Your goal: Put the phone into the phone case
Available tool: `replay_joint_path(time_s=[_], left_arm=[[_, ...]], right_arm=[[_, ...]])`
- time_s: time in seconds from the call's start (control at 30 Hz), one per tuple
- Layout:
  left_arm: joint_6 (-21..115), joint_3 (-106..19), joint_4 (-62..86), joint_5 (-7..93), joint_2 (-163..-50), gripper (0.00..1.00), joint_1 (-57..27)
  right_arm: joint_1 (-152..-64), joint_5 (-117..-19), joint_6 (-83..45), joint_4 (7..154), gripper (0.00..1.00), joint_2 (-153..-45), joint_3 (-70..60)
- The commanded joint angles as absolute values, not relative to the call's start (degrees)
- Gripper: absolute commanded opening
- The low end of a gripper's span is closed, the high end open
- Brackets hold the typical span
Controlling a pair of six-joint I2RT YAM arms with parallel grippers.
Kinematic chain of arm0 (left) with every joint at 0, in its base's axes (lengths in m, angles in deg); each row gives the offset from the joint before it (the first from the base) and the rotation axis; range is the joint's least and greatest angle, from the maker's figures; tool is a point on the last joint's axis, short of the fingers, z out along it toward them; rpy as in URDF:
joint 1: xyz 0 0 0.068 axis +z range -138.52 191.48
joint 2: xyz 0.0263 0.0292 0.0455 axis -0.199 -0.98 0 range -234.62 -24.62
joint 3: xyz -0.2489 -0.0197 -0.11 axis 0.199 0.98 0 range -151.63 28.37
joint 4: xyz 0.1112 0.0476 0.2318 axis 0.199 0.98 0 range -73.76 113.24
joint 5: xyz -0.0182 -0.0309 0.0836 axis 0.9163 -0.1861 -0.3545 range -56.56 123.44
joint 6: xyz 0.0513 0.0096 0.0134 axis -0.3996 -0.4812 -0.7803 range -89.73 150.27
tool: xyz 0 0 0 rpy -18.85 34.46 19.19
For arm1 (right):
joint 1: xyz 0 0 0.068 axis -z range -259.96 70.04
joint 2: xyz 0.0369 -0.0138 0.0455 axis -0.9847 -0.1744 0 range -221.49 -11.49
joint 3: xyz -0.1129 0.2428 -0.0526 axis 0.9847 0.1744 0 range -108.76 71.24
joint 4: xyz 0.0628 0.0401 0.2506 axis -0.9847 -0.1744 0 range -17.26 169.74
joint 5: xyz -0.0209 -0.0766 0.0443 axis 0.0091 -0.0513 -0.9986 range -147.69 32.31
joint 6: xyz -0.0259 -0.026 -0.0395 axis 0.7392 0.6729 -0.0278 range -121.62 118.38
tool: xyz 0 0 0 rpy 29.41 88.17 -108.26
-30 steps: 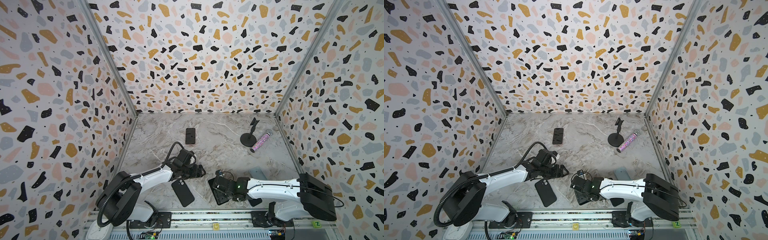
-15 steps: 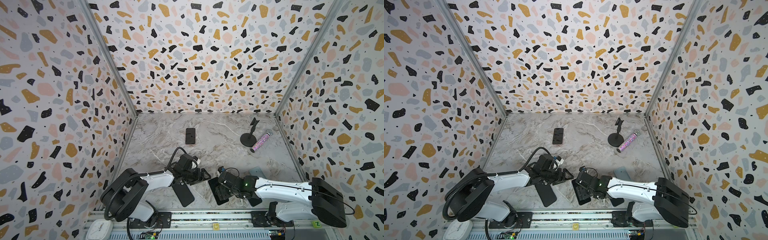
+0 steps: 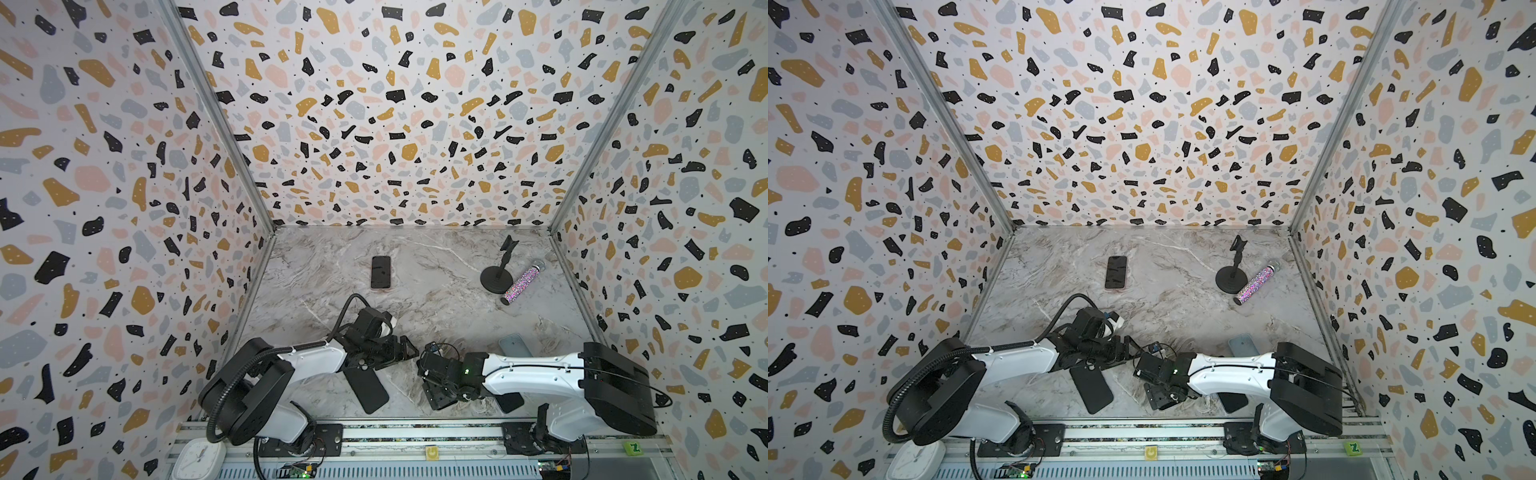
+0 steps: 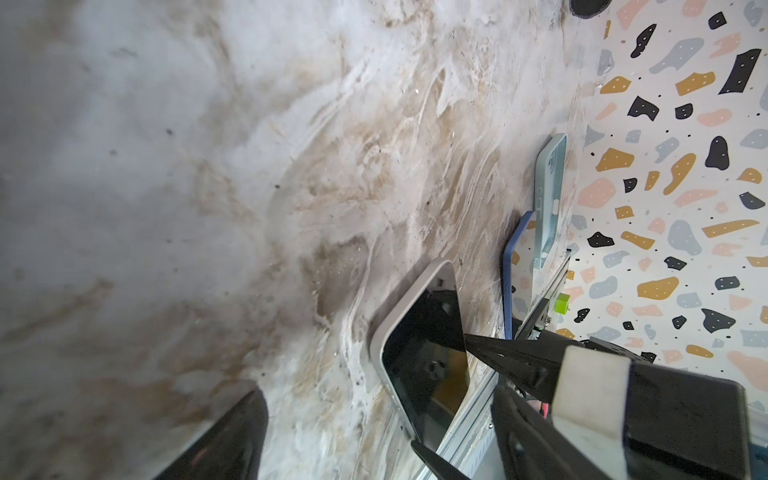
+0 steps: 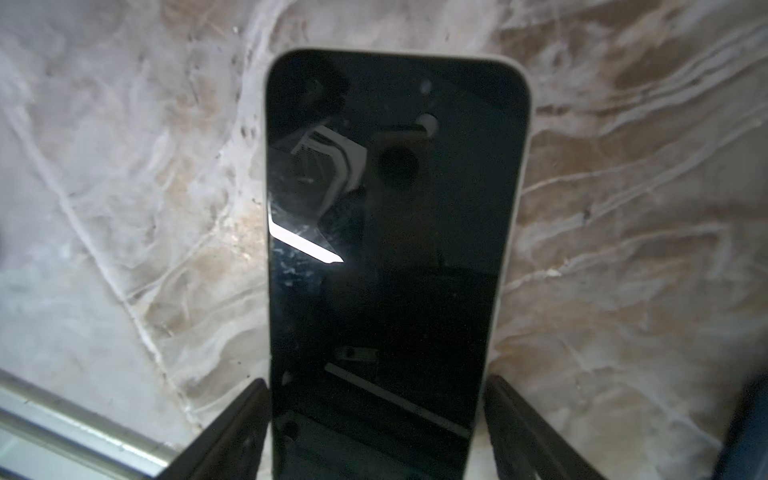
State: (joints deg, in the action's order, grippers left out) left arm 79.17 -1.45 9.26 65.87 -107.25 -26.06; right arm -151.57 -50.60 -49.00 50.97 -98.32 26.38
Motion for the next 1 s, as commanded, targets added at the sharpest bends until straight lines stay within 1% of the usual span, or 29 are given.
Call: replay_joint_path(time_s=[0.0,0.07,0.13,0.2,0.33,0.37,0.47,0.57,0.8,0.97], left_arm=[[78.96,-1.0,8.93,65.25,-107.66,0.88,-25.7],[79.04,-0.77,8.64,65.44,-107.92,0.88,-25.7],[79.19,-0.43,8.14,65.6,-108.15,0.89,-25.78],[79.51,-0.01,7.23,65.87,-108.42,0.9,-25.87],[80.54,1.34,3.84,66.89,-109.06,0.9,-26.64],[82.62,1.62,2.4,67.37,-109.51,0.9,-26.96],[85.4,2.27,-3.49,69.44,-111.08,0.8,-28.1],[87.53,2.39,-7.68,70.64,-112.44,0.74,-29.38],[90.52,4.35,-17.65,72.84,-116.3,0.6,-29.67],[90.9,4.58,-22.77,73.43,-118.81,0.46,-29.86]], right_arm=[[-152.45,-48.92,-51.28,46.73,0.79,-102.04,25.93],[-152.44,-48.99,-51.76,46.94,0.72,-102.8,26.44],[-152.35,-48.96,-51.79,47.09,0.68,-103.09,26.59],[-152.15,-48.89,-51.7,47.44,0.62,-103.11,26.7],[-151.16,-49.02,-49.69,50.5,0.58,-100.42,28.31],[-150.96,-49.35,-48.67,52.61,0.56,-98.92,29.39],[-149.61,-50.78,-46.9,57.76,0.52,-95.31,32.72],[-148.79,-51.66,-46.35,60.48,0.49,-93.18,35.08],[-147.48,-53.01,-45.25,63.81,0.47,-90.56,38.09],[-147.2,-53.29,-44.55,64.45,0.47,-89.51,38.75]])
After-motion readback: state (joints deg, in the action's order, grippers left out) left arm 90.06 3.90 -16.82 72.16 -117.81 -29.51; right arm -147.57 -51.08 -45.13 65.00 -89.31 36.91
